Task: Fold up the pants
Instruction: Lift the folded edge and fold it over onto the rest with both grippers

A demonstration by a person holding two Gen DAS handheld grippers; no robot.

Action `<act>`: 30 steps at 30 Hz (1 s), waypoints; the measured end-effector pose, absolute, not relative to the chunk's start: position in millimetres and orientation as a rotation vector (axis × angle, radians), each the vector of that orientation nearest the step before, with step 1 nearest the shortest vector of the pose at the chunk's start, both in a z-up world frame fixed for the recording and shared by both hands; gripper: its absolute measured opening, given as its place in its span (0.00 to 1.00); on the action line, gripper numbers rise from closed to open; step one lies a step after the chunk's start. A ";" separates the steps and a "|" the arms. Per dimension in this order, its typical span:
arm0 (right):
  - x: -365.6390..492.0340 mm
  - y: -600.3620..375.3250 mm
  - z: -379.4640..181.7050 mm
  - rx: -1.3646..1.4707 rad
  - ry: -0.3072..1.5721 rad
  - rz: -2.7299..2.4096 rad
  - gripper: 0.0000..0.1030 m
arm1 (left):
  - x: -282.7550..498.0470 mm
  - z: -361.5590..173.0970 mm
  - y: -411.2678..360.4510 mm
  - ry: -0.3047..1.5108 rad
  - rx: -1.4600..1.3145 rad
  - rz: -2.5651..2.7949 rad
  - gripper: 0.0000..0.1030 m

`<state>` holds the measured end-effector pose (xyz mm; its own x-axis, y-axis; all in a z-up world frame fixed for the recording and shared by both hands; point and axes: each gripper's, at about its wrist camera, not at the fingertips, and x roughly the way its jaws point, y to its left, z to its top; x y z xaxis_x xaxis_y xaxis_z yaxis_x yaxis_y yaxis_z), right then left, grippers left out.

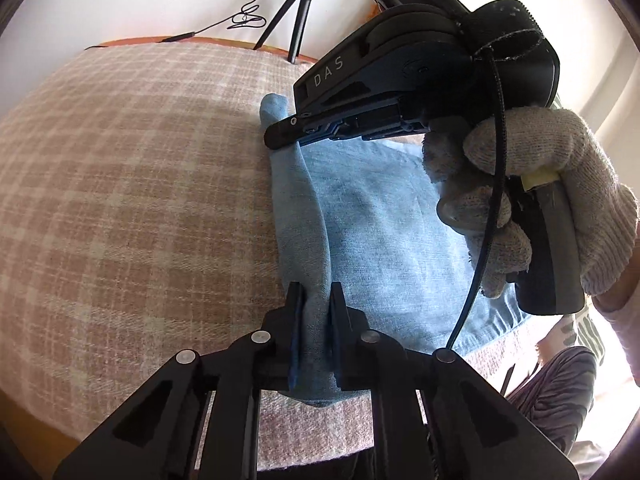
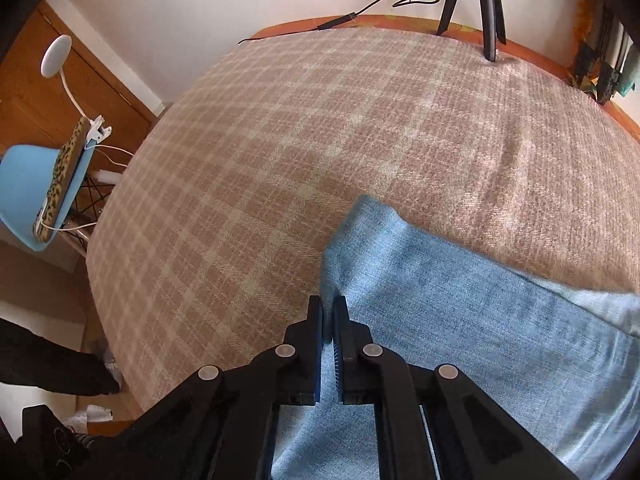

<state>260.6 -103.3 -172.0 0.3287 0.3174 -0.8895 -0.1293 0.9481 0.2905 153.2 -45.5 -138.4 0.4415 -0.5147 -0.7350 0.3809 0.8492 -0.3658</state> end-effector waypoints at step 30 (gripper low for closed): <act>146.9 -316.1 -59.7 0.697 0.750 0.324 0.02 | 97.6 -21.6 -197.0 0.679 -0.035 -0.958 0.06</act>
<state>146.9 -316.1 -59.7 0.6972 0.5022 -0.5116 -0.0281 0.7322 0.6805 97.6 -197.0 -21.6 0.3863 -0.7627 -0.5187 0.7415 0.5913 -0.3171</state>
